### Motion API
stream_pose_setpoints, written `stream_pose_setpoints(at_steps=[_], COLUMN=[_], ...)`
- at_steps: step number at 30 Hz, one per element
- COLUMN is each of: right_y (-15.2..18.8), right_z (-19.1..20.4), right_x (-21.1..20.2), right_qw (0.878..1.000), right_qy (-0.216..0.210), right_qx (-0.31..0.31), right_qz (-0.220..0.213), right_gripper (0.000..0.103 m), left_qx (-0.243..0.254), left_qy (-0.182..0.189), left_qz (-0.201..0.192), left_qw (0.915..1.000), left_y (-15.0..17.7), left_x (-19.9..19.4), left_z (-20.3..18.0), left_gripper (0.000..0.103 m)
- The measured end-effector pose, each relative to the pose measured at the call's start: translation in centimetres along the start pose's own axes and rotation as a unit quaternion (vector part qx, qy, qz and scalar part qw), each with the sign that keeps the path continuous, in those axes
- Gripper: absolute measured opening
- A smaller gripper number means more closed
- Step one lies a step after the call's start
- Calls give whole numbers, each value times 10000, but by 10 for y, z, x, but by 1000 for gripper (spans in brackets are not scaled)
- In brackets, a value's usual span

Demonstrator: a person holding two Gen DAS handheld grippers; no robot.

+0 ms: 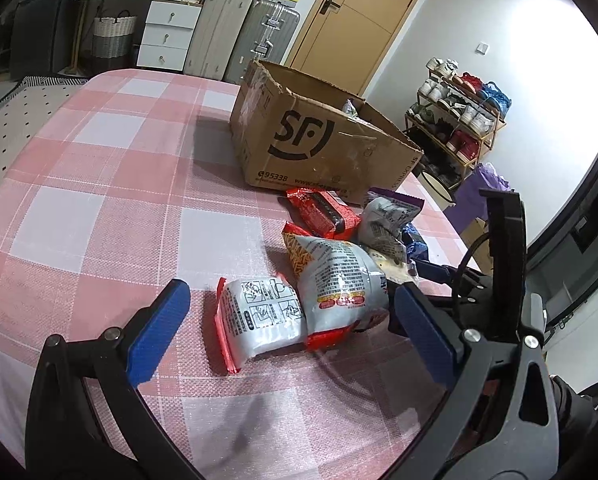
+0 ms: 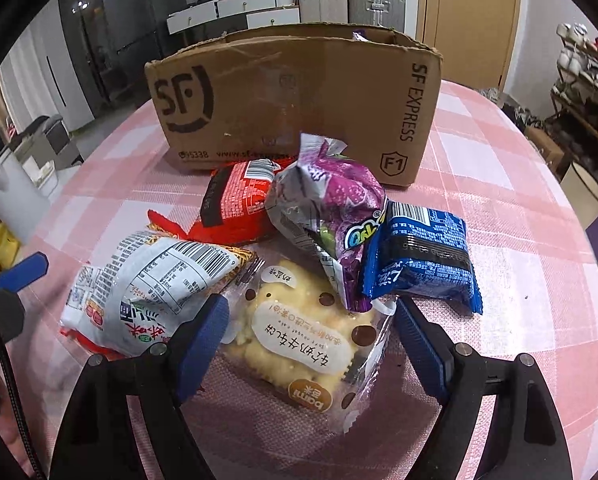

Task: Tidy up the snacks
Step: 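Lower the right tool onto the clear bread bun pack and grasp it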

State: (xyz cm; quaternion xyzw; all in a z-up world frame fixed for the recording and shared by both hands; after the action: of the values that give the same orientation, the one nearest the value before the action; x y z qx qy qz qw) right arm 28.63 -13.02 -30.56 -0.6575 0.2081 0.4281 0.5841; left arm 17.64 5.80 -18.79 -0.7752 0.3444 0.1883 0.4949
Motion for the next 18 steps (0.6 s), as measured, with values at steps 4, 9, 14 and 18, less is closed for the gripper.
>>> stream_pose_setpoints(at_steps=[4, 9, 14, 18], right_y=[2, 14, 23, 28], right_z=[7, 11, 6, 1], right_x=[-4, -13, -22, -29], right_qw=[10000, 9997, 9989, 9984], right_qy=[-86, -220, -422, -518], right_qx=[-23, -18, 99, 83], right_qz=[-27, -129, -181, -223], right_gripper=[77, 72, 68, 66], left_qx=[-9, -14, -3, 28], left_qy=[-25, -64, -79, -98], left_qz=[-13, -35, -25, -24], left_qw=[10000, 10000, 10000, 9999], left_y=[0, -1, -1, 1], left_x=[-1, -4, -6, -9], left_z=[2, 5, 3, 2], left_gripper=[102, 102, 102, 102])
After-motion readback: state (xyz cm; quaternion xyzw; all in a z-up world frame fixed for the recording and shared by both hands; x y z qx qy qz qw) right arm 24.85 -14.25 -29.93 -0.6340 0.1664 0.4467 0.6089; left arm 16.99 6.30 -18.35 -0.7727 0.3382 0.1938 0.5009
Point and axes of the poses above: each gripper's, at about its wrist camera, not at the fingertips, and x roughly the way its jaws point, z to its left, y to its underside, the point moved 9 cm from there along x, roughly the way its jaws point, and after that the axes turned 3 degrees about -x, right-handed, at the moved point
